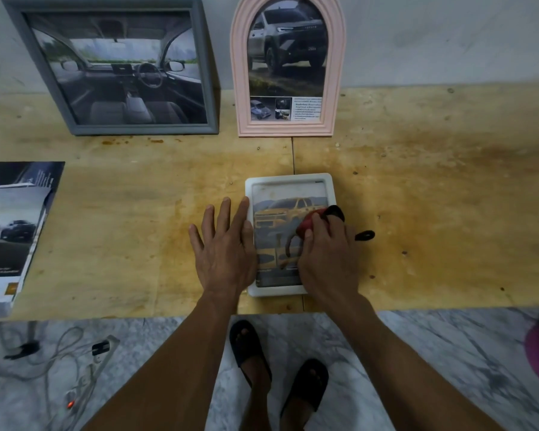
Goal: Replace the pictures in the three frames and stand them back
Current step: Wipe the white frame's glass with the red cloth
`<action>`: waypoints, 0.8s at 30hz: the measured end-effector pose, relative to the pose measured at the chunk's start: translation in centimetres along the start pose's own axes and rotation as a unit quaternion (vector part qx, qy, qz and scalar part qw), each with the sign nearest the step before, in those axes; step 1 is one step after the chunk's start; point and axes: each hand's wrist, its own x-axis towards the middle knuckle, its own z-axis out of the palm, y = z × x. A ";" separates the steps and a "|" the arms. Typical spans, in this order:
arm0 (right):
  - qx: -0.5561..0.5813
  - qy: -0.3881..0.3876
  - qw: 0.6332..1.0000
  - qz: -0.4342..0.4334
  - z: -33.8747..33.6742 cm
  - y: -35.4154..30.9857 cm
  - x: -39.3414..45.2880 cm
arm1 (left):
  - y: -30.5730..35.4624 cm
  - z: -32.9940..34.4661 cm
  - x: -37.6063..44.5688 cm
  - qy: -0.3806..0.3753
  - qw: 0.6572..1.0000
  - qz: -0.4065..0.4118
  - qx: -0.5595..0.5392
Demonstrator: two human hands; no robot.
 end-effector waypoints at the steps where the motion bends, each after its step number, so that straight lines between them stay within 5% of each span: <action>1: 0.023 -0.018 0.999 0.028 0.2 -0.4 -0.2 | 0.0 0.0 0.0 -0.001 1.000 -0.001 0.000; 10: 0.126 -0.057 0.987 0.078 1.4 -2.3 -1.0 | 0.0 0.1 -0.1 0.000 1.000 0.004 0.006; 24: 0.122 -0.184 0.973 -0.073 0.1 -3.8 -1.4 | 0.0 -0.2 0.0 -0.017 1.000 -0.001 -0.001</action>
